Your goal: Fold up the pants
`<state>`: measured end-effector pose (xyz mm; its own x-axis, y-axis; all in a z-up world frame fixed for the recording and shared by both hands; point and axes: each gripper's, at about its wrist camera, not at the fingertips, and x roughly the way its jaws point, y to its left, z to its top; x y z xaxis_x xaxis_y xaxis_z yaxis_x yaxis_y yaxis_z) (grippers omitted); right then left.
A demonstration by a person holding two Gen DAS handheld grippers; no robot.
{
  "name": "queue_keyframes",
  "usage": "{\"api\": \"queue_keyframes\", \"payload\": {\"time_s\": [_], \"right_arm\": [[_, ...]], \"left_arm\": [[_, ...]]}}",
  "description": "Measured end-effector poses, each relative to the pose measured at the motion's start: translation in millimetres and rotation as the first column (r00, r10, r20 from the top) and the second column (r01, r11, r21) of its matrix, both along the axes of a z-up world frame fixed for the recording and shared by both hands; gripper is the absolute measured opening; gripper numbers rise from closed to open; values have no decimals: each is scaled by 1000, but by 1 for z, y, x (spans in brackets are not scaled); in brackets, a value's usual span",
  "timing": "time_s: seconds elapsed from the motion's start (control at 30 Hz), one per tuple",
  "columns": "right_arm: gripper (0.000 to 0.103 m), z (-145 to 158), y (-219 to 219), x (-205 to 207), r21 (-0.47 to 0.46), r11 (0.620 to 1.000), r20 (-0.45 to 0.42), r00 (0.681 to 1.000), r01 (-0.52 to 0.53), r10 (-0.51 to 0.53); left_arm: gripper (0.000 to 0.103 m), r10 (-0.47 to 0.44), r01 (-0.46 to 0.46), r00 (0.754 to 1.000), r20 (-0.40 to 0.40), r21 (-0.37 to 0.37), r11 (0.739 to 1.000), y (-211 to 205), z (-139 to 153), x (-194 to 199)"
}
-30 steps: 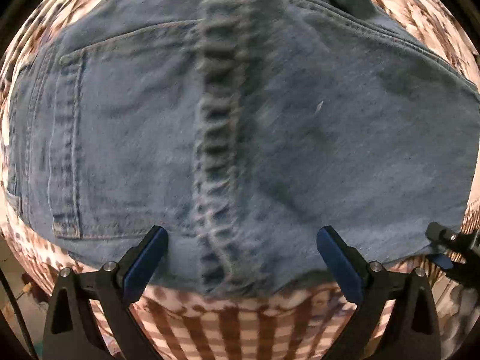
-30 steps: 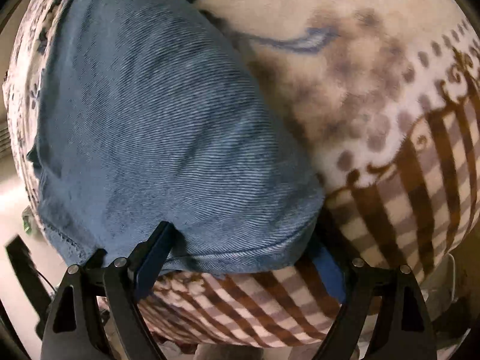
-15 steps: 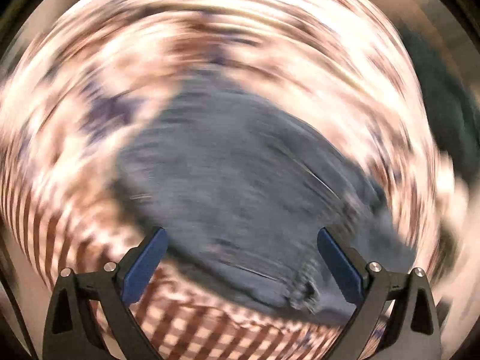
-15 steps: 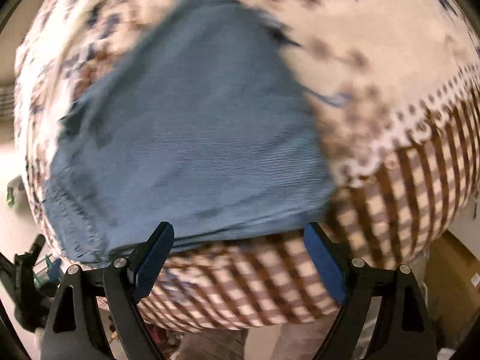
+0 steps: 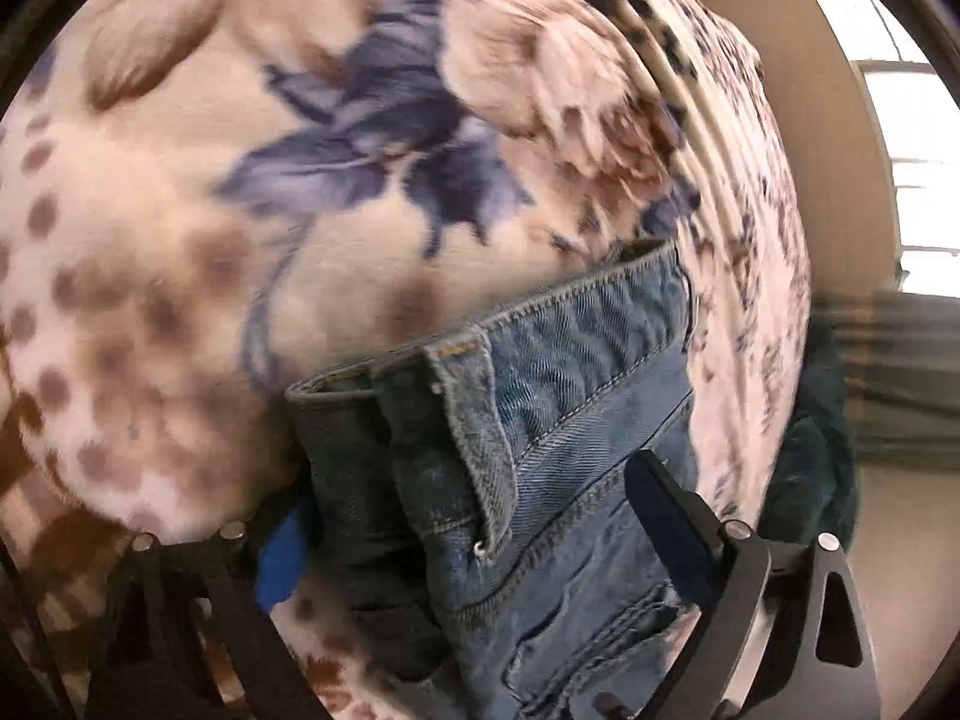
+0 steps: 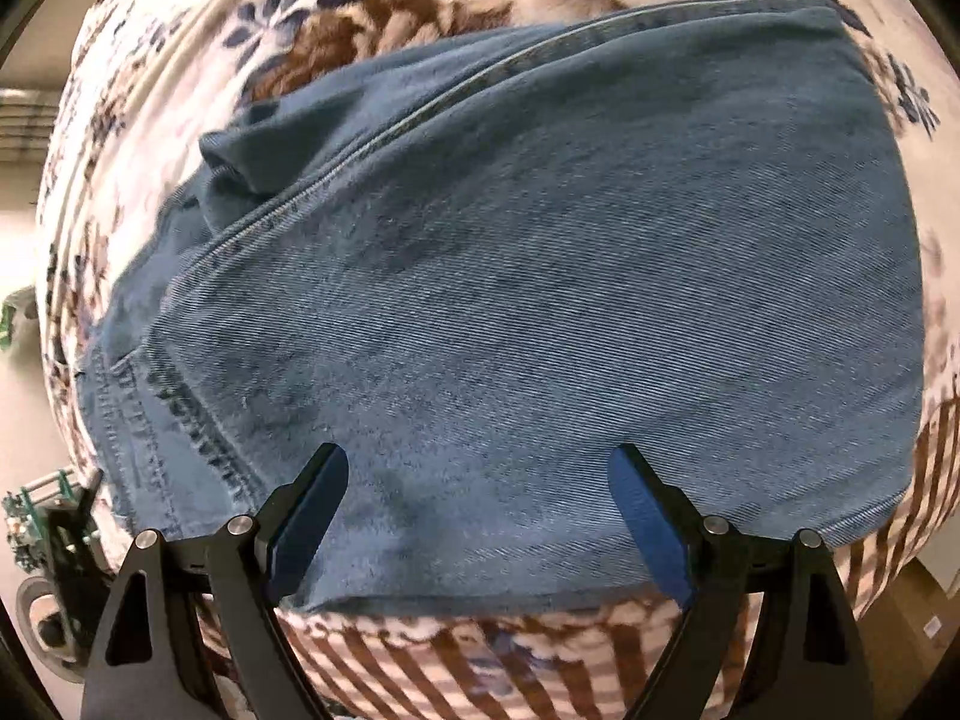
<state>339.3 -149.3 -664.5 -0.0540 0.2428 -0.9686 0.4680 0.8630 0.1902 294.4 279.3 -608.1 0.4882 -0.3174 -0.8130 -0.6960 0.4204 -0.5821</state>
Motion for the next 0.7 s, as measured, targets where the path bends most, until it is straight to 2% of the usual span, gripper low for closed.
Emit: {"api": "queue_keyframes", "payload": {"time_s": [0.13, 0.17, 0.27, 0.33, 0.4, 0.47, 0.53, 0.57, 0.6, 0.7], "right_arm": [[90, -1, 3, 1, -19, 1000, -5, 1000, -10, 10], [90, -1, 4, 1, -21, 1000, -6, 1000, -15, 15], [90, -2, 8, 4, -29, 999, -14, 1000, -28, 28], [90, -5, 19, 9, -33, 999, -21, 999, -29, 28], [90, -5, 18, 10, -28, 1000, -24, 1000, -14, 14], [90, -5, 16, 10, -23, 1000, -23, 1000, 0, -1], [90, -4, 13, 10, -18, 1000, -20, 1000, 5, -5], [90, -3, 11, 10, -15, 1000, -15, 1000, 5, -6], [90, -3, 10, 9, -14, 1000, -10, 1000, 4, -4], [90, -3, 8, 5, -21, 999, 5, 999, -40, 40]], "left_arm": [[71, -52, 52, 999, 3, 36, 998, 0, -4, -12], [70, -50, 50, 999, 9, 31, 998, 2, -9, -14], [74, -5, 6, 1000, 31, -30, 1000, 13, -25, -11], [87, 22, -19, 999, 45, -49, 999, 16, -28, -9], [90, -7, 7, 1000, 27, -6, 1000, 9, -24, -2], [89, -16, 15, 1000, 26, 25, 1000, 5, -16, 3], [53, -13, 12, 999, 33, 56, 998, 4, -3, 3], [46, -20, 17, 999, 50, 60, 998, 4, 5, 2], [40, -31, 26, 997, 67, 68, 997, 3, 16, -1], [40, -31, 23, 992, 118, 72, 997, -2, 34, -2]]}}
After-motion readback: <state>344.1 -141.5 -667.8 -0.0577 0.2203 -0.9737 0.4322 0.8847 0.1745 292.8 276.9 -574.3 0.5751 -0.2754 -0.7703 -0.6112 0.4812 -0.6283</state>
